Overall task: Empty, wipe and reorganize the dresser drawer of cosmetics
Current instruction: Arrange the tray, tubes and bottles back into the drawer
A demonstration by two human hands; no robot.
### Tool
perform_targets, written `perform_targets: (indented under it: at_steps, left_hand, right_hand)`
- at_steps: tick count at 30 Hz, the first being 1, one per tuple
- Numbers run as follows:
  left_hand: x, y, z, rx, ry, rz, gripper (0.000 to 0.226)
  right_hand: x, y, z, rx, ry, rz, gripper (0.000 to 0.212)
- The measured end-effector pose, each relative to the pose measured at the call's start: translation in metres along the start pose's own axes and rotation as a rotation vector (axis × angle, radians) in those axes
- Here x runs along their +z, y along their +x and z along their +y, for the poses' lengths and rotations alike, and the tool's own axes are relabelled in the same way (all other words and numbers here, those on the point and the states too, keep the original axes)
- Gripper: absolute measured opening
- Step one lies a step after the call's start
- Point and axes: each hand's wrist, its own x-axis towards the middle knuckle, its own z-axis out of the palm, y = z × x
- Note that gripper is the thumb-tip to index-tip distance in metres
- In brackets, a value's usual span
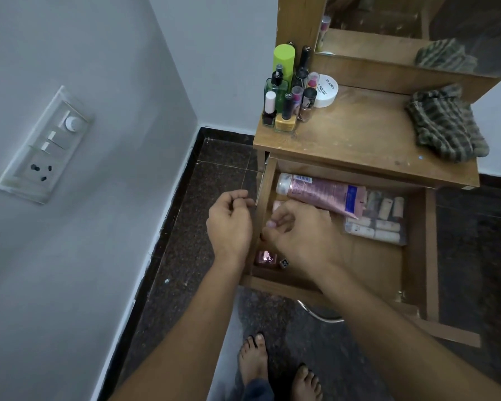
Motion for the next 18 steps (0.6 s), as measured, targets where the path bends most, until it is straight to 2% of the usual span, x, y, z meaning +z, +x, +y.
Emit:
perform_targets:
  at_steps: [7,18]
  left_hand:
    - [0.0,0.0,-0.005,-0.02,-0.019,-0.044,0.025]
    - [0.002,-0.002,-0.002,0.022,0.025,-0.048,0.022]
  right_hand:
    - [0.015,0.013,0.013,0.093,-0.053,-0.129,0.015]
    - [0.003,0.018,0.012,0.171,-0.002,-0.324,0.022]
